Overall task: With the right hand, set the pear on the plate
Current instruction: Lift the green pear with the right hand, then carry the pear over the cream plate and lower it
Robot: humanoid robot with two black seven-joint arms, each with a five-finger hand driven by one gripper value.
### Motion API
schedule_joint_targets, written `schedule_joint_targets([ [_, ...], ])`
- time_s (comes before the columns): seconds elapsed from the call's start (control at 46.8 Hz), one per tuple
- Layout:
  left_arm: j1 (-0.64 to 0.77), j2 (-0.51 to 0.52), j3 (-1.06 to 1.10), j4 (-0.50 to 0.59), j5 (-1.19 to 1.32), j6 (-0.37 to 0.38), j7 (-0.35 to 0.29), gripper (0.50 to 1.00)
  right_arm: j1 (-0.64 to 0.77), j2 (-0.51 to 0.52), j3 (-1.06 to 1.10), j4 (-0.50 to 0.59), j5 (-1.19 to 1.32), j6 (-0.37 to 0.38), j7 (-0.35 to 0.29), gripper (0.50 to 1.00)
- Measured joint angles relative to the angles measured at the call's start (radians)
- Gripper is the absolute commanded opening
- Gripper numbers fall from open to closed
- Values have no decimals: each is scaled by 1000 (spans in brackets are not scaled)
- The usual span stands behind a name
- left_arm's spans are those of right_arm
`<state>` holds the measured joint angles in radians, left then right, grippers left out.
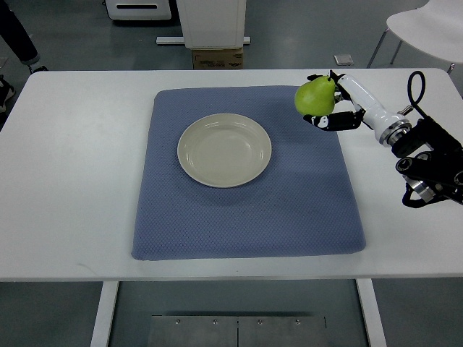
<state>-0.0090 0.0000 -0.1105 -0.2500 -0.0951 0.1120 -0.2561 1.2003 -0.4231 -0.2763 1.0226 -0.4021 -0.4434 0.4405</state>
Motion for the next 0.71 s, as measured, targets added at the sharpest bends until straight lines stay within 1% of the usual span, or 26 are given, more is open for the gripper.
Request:
schedule_joint_targets([
  [0.192,0,0,0,0,0,0,0,1000,14,115,0,0,8,0,-10,500],
  [0.428,0,0,0,0,0,0,0,1000,28,256,0,-13,17,0,-41,500],
  [0.577,0,0,0,0,0,0,0,1000,28,344,0,-53,20,-1,-57,500],
  [0.705,0,0,0,0,0,0,0,1000,16,395,-1,-86,20,-1,-59,500],
])
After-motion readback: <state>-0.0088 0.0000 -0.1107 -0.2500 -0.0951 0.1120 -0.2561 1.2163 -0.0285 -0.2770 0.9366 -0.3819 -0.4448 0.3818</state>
